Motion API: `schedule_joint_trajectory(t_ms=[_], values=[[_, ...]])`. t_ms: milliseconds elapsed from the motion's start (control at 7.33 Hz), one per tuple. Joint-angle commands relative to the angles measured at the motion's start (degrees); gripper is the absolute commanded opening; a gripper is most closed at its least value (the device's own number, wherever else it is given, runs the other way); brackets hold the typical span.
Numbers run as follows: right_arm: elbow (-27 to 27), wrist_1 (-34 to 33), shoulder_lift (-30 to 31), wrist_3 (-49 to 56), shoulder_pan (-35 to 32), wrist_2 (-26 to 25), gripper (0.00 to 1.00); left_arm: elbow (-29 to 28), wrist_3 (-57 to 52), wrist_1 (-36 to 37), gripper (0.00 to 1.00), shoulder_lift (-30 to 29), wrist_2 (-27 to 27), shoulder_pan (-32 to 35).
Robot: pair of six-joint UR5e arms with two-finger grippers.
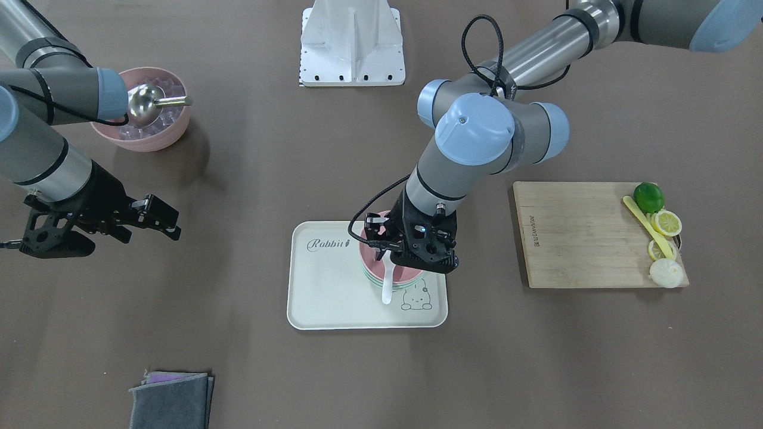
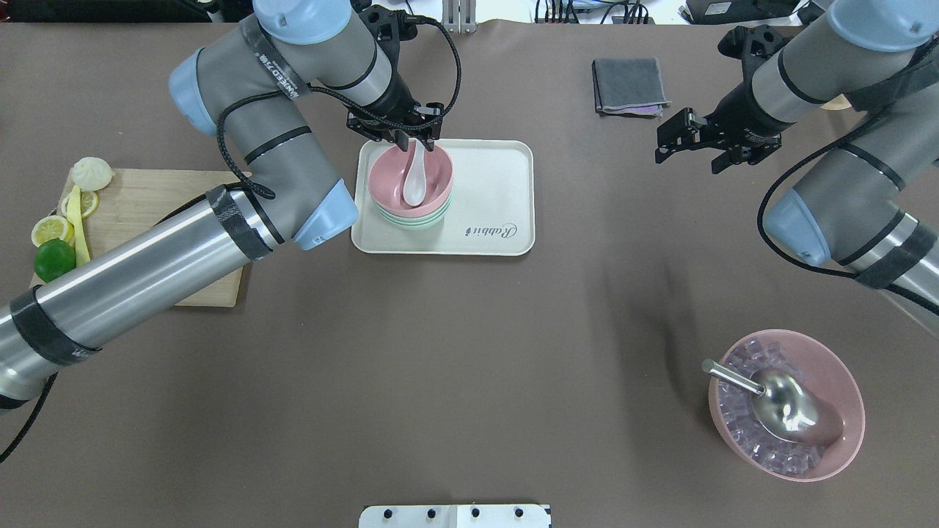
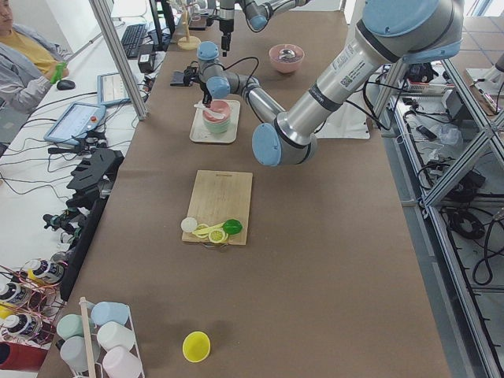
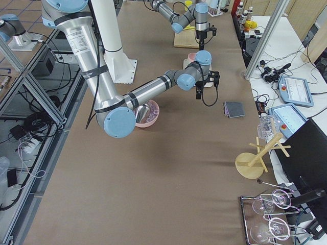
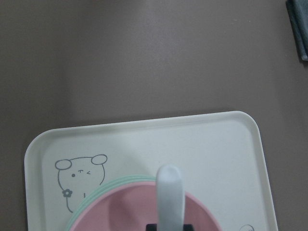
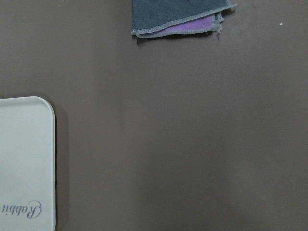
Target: Stack pink bowl on green and place spoon
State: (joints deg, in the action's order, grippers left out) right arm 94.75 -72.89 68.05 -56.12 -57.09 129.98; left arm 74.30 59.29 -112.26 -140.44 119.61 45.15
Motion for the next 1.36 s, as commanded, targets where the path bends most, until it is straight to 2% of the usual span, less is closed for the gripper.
schedule_joint_trajectory(t_ms=[0,273,545,682,955,1227], values=[[-0.5,-0.2,3.0,8.1,-3.2,0.5,1.00,4.2,-2.6,0.6,0.98,8.2,2.6,4.0],[-4.1,-0.2,6.6,22.2,-9.9,1.8,1.00,10.0,-21.7,1.2,0.98,20.9,6.8,11.6],[-10.8,-0.3,8.2,37.8,-18.4,5.0,1.00,14.0,-35.3,6.1,0.98,29.0,13.3,21.8],[-13.6,-0.3,9.3,44.8,-21.7,5.3,1.00,16.6,-39.4,7.7,0.98,34.0,13.6,24.6],[-17.0,-0.1,11.6,52.5,-25.7,7.7,1.00,19.6,-40.2,8.8,0.98,41.3,14.4,30.4],[-17.0,0.6,13.1,53.7,-26.1,7.5,1.00,19.6,-40.3,19.2,0.98,41.7,17.6,34.5]])
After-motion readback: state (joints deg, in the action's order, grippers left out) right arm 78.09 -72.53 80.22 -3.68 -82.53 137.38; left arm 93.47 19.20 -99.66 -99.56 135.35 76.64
